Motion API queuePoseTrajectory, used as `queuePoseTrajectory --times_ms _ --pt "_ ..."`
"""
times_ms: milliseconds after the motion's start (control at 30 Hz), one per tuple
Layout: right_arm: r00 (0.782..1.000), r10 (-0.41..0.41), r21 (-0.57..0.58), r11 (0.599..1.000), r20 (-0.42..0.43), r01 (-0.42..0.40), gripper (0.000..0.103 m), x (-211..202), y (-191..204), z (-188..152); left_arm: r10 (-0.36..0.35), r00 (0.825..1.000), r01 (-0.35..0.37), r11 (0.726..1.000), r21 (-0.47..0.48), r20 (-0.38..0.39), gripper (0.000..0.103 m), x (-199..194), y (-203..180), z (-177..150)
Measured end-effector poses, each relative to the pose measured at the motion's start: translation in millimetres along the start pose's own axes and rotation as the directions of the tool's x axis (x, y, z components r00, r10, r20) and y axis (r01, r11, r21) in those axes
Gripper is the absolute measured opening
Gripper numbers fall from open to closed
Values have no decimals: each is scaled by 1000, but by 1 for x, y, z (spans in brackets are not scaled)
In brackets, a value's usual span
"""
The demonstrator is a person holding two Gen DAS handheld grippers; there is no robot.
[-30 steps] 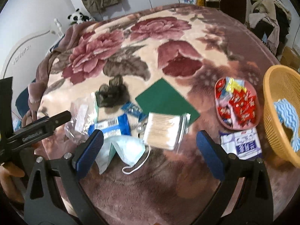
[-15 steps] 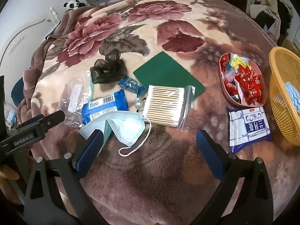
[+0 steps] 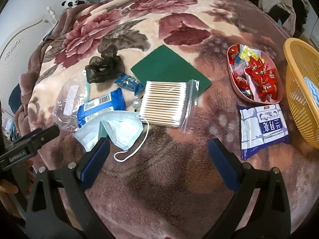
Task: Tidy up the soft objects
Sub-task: 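Grasp the clear zip bag with the left tool while the right tool grasps the cotton swab bag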
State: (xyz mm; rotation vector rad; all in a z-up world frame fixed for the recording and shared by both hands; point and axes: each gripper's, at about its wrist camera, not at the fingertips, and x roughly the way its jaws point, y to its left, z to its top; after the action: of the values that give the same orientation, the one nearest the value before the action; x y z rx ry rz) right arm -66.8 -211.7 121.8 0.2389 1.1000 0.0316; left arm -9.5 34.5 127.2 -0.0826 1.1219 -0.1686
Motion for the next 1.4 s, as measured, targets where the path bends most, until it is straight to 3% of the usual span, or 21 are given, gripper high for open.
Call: queuePoseTrajectory --times_ms 300,533,700,767,967,1133,1333,1400 --pt "998 -65 76 995 -21 66 100 35 -1 32 19 1000 -20 999 -50 -9 103 13 26 5" --pt "977 -178 104 976 -119 191 100 80 4 50 35 999 -36 995 -97 -14 103 25 50 22" --pt "975 -159 167 969 -154 184 97 99 -2 50 39 999 -40 993 -107 -18 103 35 60 33" --pt "978 -151 170 970 -143 174 71 98 -5 48 40 999 -42 993 -112 -22 103 39 65 39" --pt "993 -103 213 970 -61 114 71 76 -18 46 53 998 -58 988 -146 -39 103 56 75 58" --pt "996 -41 209 976 -85 58 71 78 -22 43 60 995 -70 989 -128 -80 103 81 71 75" --pt "995 -29 203 978 -92 48 73 87 -18 45 55 992 -65 994 -91 -117 103 106 51 93" --pt "995 -29 197 979 -92 47 73 89 -17 45 84 987 -94 994 -62 -135 103 115 42 97"
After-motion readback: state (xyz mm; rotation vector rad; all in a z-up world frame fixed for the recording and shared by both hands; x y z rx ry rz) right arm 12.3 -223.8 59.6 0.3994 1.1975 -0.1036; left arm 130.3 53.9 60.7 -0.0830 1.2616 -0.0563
